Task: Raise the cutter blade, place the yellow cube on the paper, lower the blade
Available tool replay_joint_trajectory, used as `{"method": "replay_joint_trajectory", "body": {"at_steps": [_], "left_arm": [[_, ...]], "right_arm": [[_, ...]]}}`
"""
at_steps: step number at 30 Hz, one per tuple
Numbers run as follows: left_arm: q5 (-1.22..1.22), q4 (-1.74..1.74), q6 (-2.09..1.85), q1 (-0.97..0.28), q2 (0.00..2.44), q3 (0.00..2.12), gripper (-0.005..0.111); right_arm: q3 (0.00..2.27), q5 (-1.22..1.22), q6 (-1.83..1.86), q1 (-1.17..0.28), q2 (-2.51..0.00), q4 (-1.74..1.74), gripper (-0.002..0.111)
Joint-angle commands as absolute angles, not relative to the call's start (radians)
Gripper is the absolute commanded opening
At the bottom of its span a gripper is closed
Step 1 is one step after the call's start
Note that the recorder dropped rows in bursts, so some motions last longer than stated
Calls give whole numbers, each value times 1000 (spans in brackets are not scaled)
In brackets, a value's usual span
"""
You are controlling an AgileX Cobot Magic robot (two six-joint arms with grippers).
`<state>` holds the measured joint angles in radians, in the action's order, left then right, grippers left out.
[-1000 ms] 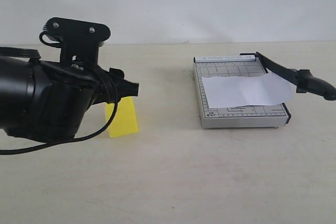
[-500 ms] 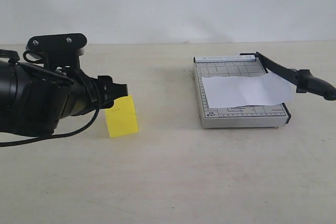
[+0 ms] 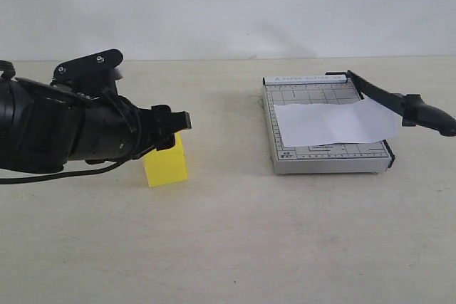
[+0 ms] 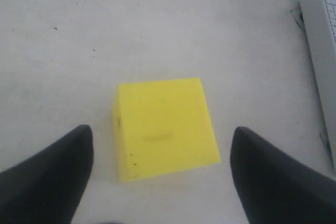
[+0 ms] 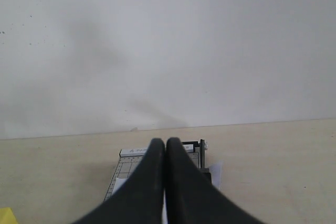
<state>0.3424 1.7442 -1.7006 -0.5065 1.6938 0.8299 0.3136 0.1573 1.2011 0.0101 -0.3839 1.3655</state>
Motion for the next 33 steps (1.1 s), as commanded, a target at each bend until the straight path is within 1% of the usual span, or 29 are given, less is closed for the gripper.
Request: {"method": "replay_joint_trajectory", "body": {"at_steps": [1,10,16,20,21,24,28,33], "left_arm": [[364,1744,-1709,-498,1672,822,70],[392,1744,-1903,-498,1613,822,70],[309,1744,-1867,-498,1613,821,70],[300,1744,-1841,-498,1613,821,70],[300,1744,-1821,-498,1613,820,71],[302,1744,-1817,-498,1613,820,79],[306,1744,-1835,-498,1613,820,88],[300,1744,-1835,-498,1613,816,89]], "right_arm": [[311,154,1205,8,-382,1363,0],[311,154,1205,8,-382,1363,0],[311,154,1205,8,-382,1363,0],[311,154,1205,8,-382,1363,0],[311,154,1205,8,-382,1363,0],[311,152,1205,6,-382,1363,0],[311,144,1205,-11,-382,1363,0],[311,139,1205,-11,-382,1363,0]]}}
